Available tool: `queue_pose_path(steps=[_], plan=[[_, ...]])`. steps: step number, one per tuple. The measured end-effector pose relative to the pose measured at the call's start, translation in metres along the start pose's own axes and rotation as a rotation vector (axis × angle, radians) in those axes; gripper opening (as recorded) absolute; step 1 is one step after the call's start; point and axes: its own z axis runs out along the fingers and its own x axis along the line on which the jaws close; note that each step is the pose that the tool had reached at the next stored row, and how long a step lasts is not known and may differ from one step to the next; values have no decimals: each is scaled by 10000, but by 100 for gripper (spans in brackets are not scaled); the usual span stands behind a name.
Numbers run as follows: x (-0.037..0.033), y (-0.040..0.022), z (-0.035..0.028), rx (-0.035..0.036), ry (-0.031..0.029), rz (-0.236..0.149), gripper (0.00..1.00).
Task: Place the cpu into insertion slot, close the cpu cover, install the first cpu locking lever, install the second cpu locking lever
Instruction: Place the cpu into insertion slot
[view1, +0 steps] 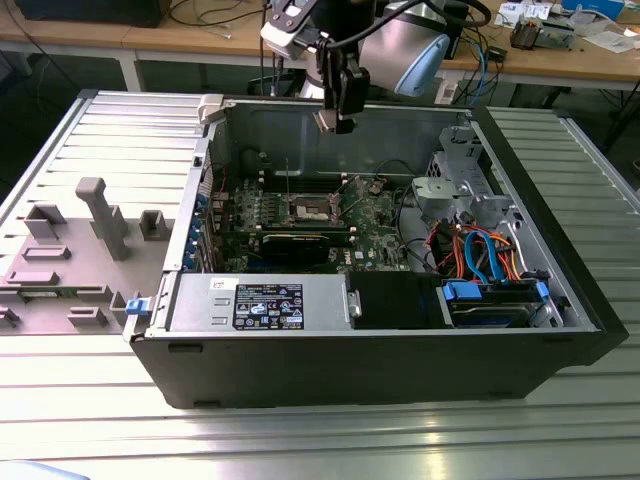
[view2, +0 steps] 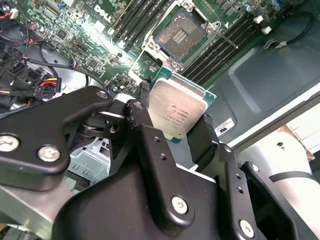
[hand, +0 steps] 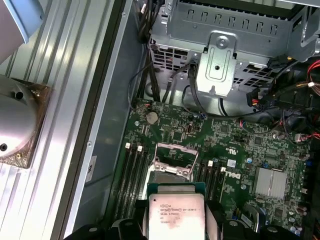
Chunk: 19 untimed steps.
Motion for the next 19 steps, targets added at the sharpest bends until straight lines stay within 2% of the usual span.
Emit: queue_pose_path(steps=[5, 11, 15, 19], plan=[[0, 0, 0, -8, -38, 431, 55], [1, -2, 1, -8, -44, 472, 55], [1, -6, 17, -14, -76, 849, 55], [13, -55, 53, -15, -92, 1001, 55]])
